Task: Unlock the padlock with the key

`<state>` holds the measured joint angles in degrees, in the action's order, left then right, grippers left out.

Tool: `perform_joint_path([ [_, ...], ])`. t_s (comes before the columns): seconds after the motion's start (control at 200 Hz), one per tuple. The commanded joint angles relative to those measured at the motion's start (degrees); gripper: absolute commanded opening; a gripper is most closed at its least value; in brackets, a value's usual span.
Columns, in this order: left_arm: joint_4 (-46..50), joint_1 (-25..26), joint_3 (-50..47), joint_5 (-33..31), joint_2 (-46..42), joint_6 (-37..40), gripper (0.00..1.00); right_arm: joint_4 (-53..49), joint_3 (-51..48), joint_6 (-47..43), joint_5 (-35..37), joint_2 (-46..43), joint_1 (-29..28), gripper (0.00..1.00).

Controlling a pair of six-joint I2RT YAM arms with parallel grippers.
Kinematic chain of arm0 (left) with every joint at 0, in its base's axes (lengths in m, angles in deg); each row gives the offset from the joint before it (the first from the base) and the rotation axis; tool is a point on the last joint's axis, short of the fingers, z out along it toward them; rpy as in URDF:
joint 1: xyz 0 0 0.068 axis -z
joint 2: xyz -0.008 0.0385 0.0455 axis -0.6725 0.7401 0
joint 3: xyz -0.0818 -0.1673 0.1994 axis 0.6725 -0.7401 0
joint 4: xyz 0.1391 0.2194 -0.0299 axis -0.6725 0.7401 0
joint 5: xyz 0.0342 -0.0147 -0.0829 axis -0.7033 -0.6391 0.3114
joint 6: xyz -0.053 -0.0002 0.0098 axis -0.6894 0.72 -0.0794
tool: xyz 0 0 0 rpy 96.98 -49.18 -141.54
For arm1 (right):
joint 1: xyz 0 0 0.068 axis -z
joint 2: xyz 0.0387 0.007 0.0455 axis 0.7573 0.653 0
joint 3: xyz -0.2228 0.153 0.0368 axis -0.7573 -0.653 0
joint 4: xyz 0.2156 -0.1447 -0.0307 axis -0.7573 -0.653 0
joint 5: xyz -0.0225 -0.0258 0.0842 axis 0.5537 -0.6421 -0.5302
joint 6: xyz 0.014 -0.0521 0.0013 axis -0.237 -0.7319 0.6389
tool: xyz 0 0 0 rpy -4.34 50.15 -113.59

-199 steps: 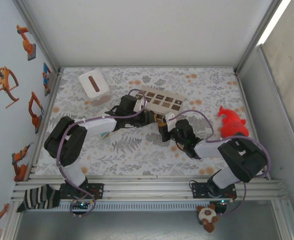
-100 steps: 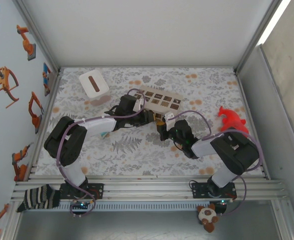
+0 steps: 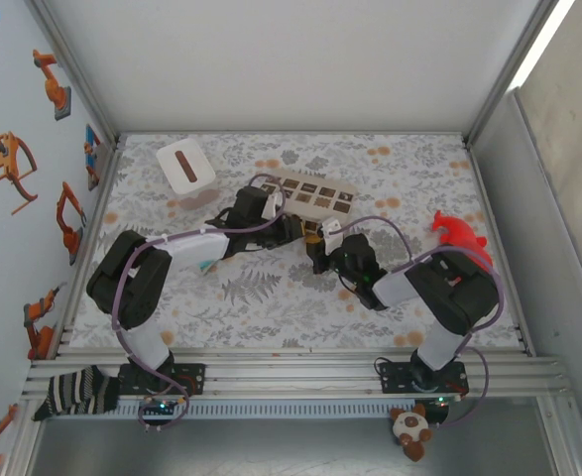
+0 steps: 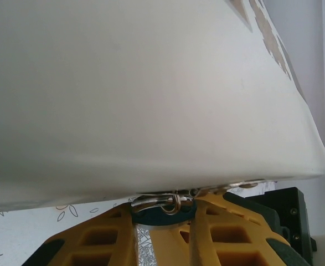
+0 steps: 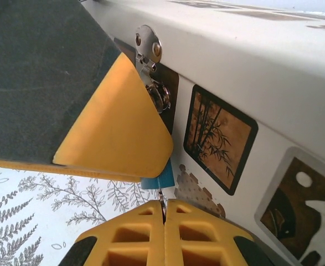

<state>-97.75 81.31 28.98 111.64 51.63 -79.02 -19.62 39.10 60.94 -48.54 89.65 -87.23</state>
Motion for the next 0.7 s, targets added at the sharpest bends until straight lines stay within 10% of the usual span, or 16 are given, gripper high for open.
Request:
perform_joint_path([
  [0.0, -1.7, 1.8, 2.1, 7.4, -0.8, -1.6, 0.23, 8.5, 5.0, -1.5, -2.5, 0.6, -0.2, 0.00],
  [0.696, -6.6, 2.0, 0.7, 6.9, 3.7, -4.0, 0.25, 6.3, -1.1, 0.2, -1.9, 3.3, -0.1, 0.00],
])
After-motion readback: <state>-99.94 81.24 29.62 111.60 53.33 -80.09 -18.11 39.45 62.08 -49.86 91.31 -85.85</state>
